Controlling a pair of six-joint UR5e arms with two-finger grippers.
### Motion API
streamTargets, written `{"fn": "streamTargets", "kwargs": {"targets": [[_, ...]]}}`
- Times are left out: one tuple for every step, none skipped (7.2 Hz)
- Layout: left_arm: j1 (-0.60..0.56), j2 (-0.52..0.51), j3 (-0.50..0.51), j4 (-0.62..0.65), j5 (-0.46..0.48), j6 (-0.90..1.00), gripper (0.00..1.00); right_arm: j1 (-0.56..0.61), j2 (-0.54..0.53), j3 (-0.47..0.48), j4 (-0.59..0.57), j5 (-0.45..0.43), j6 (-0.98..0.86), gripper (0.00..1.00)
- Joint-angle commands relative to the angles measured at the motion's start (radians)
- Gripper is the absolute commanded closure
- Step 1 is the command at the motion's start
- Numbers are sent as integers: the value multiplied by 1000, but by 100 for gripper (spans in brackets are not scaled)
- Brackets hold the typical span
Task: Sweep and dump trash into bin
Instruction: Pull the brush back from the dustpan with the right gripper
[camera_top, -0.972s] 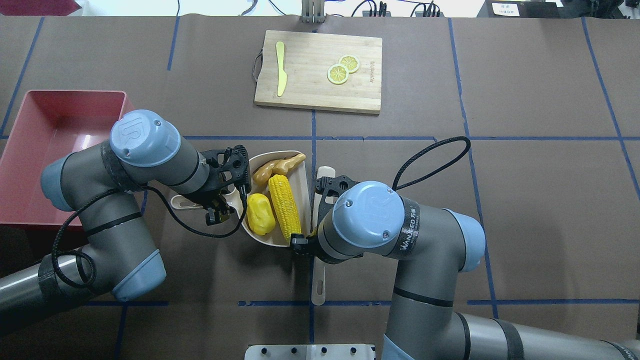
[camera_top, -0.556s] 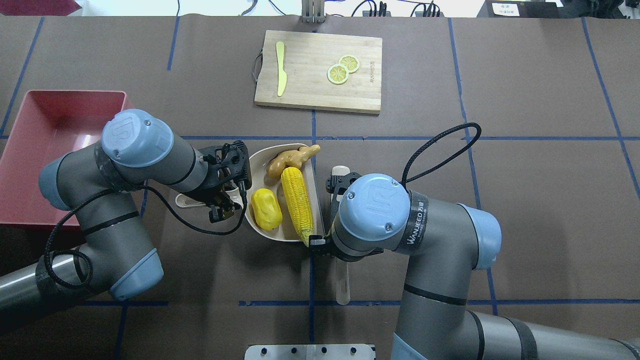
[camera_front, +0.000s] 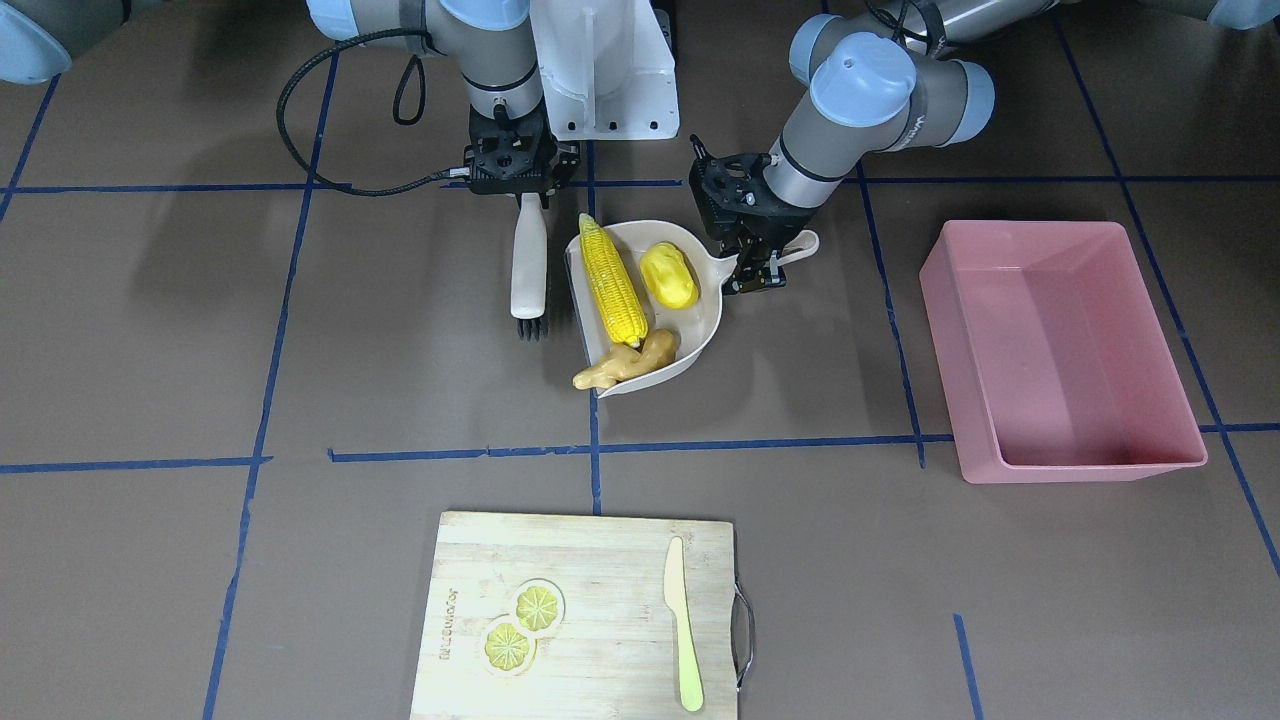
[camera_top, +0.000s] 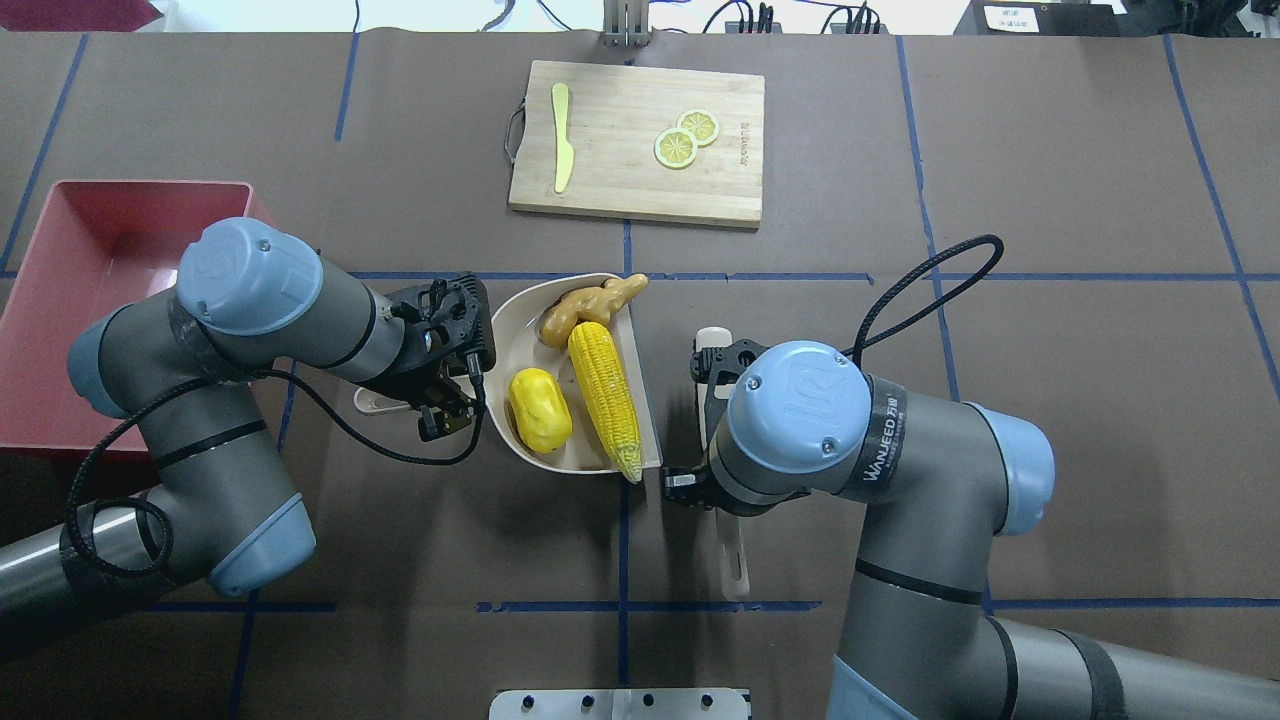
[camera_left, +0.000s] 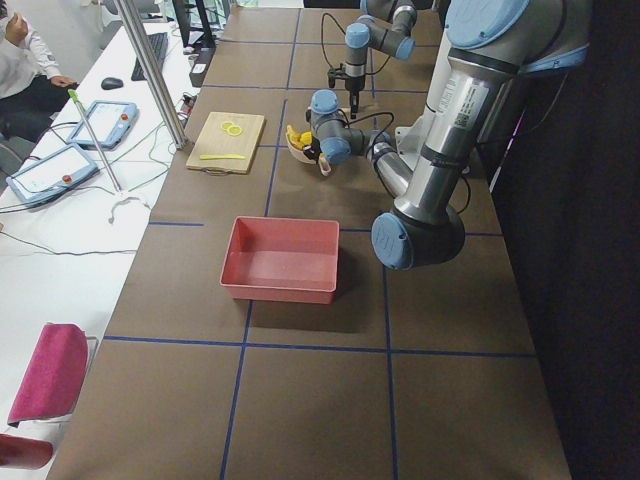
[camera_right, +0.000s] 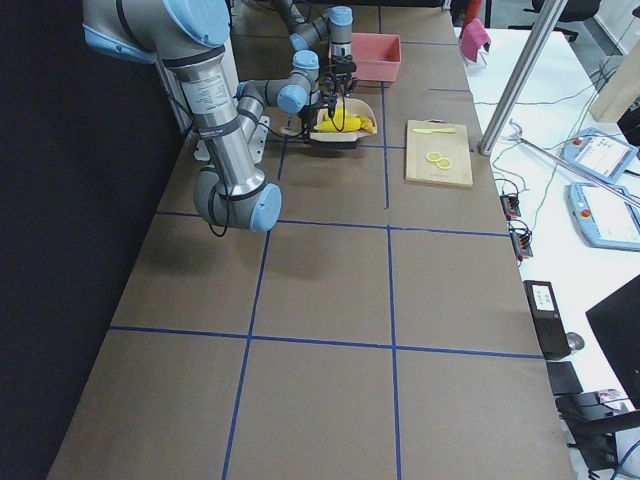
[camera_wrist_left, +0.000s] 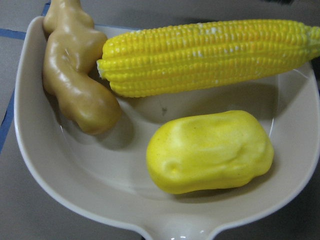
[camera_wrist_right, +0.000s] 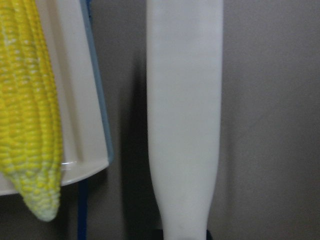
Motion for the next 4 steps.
{"fn": "streamTargets", "kwargs": {"targets": [[-38, 3, -3, -31, -60, -27, 100, 8, -26, 9, 0, 0, -22, 100], [-62, 3, -10, -31, -80, -44, 100, 8, -29, 7, 0, 0, -22, 100], [-101, 5, -14, -32, -114, -43, 100, 8, -31, 7, 2, 0, -22, 100], [-136, 14, -17, -67, -146, -44, 100, 8, -32, 6, 2, -1, -21, 100]]}}
